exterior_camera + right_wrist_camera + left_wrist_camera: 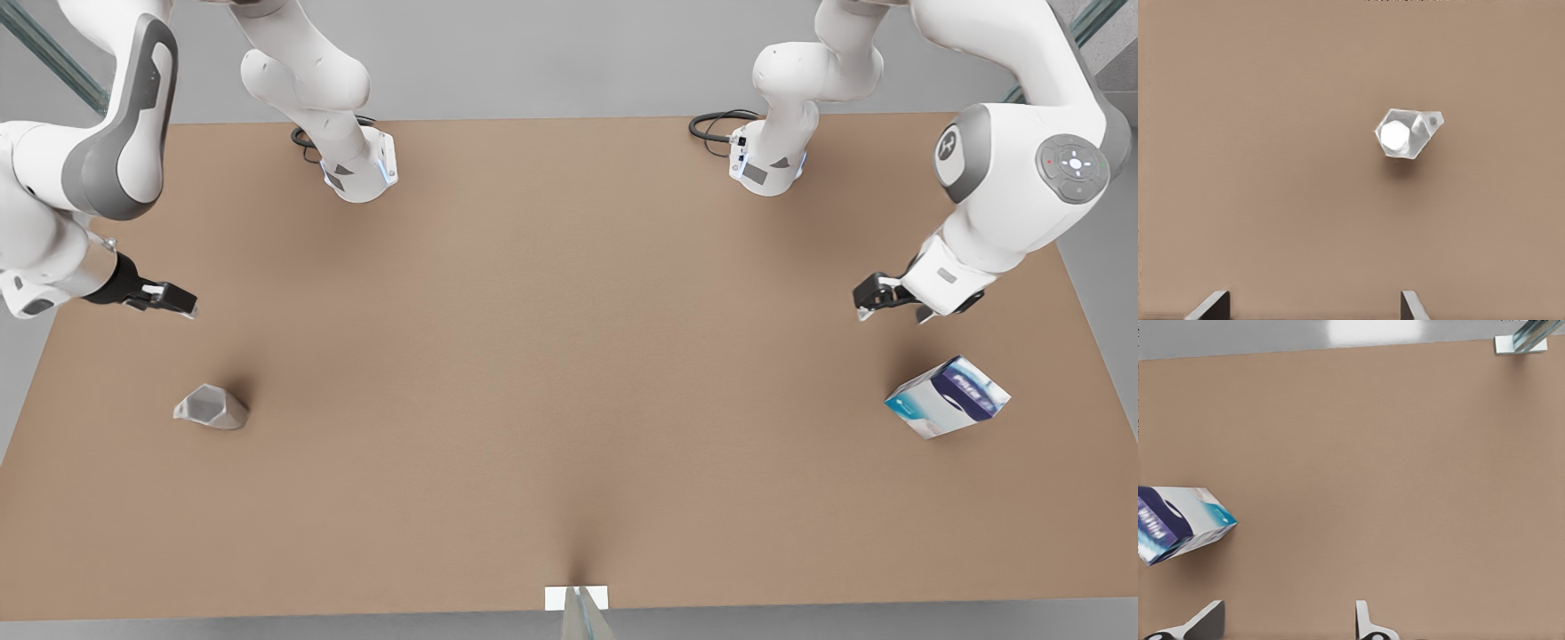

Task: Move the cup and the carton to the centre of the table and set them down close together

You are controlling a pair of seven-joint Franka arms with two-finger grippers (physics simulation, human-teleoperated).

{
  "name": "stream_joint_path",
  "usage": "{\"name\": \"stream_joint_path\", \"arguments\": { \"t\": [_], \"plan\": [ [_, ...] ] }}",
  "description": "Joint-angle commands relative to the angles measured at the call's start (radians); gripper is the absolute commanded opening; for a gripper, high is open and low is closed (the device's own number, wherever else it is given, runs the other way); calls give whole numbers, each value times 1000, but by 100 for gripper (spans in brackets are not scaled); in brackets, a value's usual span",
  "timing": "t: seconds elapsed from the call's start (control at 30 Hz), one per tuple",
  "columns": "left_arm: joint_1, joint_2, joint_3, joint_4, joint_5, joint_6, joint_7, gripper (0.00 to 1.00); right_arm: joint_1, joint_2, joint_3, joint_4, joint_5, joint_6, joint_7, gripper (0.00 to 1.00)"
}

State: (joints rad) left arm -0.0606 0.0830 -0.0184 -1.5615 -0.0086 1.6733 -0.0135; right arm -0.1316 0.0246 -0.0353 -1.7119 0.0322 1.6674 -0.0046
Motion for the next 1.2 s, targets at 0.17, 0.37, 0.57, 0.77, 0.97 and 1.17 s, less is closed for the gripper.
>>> {"name": "stream_joint_path", "arguments": {
  "t": [0.17, 0.37, 0.57, 0.77, 0.97, 1.17],
  "plan": [
    [-4, 18, 1, 5, 1, -21, -2, 100, 47, 28, 0, 0, 2, 84, 0, 100],
    [-2, -23, 5, -77, 2, -7, -3, 100, 44, 163, -15, -97, 12, 302, -21, 100],
    [-2, -5, 5, -78, 1, -18, -8, 100, 44, 181, -57, -325, 130, 709, -331, 100],
    [-2, 4, 5, -80, 1, -20, -9, 100, 56, 250, -141, -347, 281, 733, -471, 100],
    [-2, 11, 5, -81, 1, -21, -9, 100, 87, 339, -222, -311, 284, 741, -502, 100],
    [-2, 12, 5, -81, 1, -21, -9, 100, 121, 436, -222, -133, 285, 623, -425, 100]
  ]
}}
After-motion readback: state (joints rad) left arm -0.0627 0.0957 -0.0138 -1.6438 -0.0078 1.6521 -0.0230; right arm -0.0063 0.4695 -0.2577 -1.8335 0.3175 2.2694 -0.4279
